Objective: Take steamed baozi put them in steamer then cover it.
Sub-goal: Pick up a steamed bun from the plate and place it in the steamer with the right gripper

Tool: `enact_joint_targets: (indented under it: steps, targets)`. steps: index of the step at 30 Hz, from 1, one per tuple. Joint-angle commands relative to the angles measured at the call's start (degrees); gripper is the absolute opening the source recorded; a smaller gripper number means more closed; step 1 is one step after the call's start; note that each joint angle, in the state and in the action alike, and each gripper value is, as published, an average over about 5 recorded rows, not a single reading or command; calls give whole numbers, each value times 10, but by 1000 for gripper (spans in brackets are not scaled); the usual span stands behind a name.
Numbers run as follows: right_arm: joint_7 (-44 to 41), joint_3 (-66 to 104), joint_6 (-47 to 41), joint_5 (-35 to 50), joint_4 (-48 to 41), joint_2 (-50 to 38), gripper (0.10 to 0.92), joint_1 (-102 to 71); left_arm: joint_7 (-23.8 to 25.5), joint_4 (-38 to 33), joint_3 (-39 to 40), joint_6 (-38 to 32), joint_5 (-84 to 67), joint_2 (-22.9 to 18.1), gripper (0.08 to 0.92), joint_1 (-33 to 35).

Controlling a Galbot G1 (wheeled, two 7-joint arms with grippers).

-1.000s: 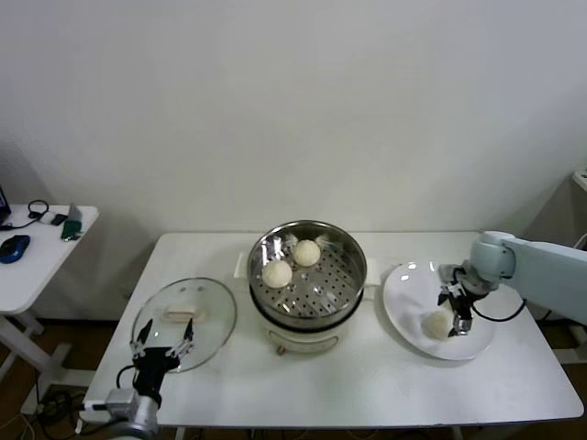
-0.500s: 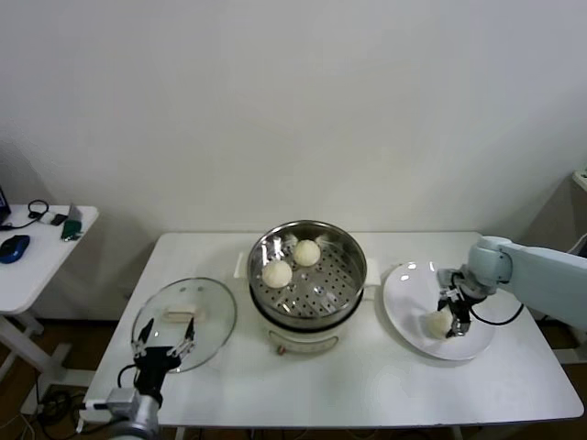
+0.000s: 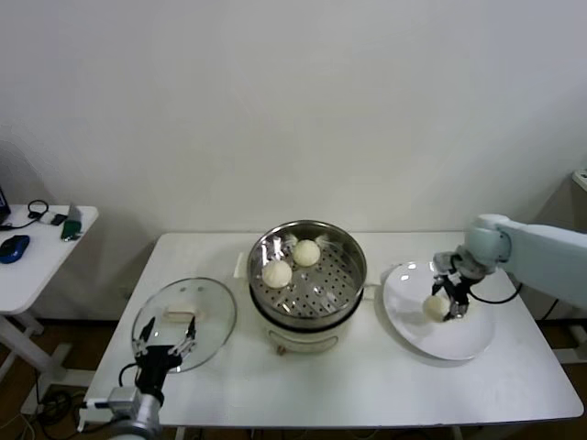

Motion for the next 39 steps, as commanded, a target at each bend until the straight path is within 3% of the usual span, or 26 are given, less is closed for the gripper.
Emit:
enact_joint_targets:
  steps: [1,6,14,19,39]
  targets:
    - [-46,-91,122,11,3,69,696,224,0,-2,1,1,0,1,823,0]
    - [-65,-73,189,32,24,142,696,334,0,-6,2,1,1,1,823,1]
    - [-43,26,190,19,220,212,696,329,0,-7,0,0,-1,3,823,3]
    - [-22,30,183,-22,278,262,696,266,-1,-9,-5,-3,-4,4,823,7]
    - [-5,9,169,-150,123,338,696,58,-1,5,-12,-7,-6,1,823,7]
